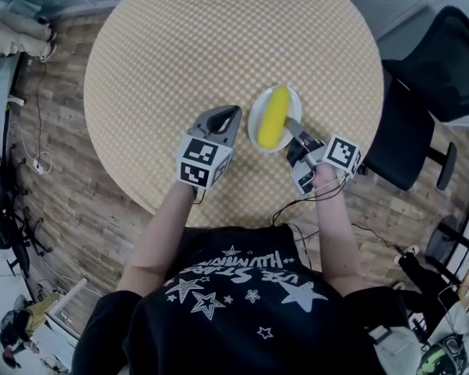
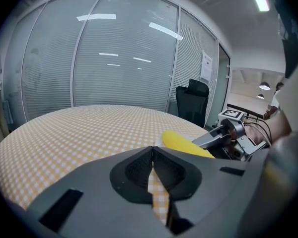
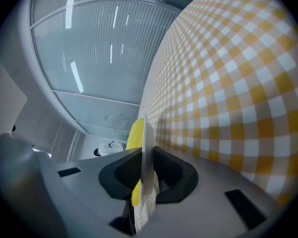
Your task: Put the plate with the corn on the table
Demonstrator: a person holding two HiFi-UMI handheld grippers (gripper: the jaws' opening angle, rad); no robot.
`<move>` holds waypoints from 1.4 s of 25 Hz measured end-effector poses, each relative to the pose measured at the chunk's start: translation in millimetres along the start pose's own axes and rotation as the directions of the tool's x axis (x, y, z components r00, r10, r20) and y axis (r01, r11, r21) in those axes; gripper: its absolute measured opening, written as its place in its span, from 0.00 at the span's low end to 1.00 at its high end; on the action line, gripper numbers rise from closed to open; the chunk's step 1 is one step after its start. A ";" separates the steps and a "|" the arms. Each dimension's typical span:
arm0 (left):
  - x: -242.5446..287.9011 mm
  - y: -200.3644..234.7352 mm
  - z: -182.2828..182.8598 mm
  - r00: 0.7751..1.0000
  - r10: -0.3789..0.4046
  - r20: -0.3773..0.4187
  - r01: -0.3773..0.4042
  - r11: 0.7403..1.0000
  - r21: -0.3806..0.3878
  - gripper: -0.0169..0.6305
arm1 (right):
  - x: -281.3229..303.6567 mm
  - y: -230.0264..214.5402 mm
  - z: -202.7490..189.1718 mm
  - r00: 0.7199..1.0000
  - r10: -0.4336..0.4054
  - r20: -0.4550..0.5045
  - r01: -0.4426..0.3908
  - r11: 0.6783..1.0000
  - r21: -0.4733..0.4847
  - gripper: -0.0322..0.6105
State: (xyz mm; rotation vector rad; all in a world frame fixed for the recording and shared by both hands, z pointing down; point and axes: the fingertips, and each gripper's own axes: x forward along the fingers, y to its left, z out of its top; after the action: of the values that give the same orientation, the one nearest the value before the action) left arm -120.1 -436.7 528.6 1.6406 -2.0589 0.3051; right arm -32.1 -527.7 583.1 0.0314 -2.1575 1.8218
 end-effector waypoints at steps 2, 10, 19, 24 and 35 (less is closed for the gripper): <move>1.2 -0.7 -1.4 1.000 0.000 -0.005 0.000 1.000 -0.001 0.04 | 1.7 -1.7 0.4 1.000 -0.013 -0.006 0.013 1.000 0.004 0.14; 4.1 3.3 -4.6 1.000 0.001 -0.018 -0.001 1.000 -0.002 0.04 | 8.6 -9.4 2.2 0.996 -0.089 -0.022 0.089 0.996 -0.013 0.14; 5.0 0.5 -6.7 1.000 -0.014 -0.024 0.014 1.000 -0.001 0.04 | 8.4 -9.3 1.9 0.986 -0.165 0.003 0.165 0.986 -0.038 0.13; 2.0 0.4 -5.7 0.999 -0.021 -0.025 0.021 1.000 0.006 0.04 | 9.9 -15.0 -3.3 0.959 -0.282 -0.019 0.277 0.953 -0.125 0.14; -7.9 -8.2 0.2 0.999 -0.042 -0.001 0.042 0.999 0.026 0.04 | -14.0 -20.4 -7.1 0.934 -0.357 0.032 0.357 0.917 -0.181 0.21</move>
State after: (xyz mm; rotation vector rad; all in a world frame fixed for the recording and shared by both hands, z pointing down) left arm -111.0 -432.1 523.4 1.6965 -2.0259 0.3192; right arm -12.8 -527.2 600.1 0.3582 -2.1397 1.4139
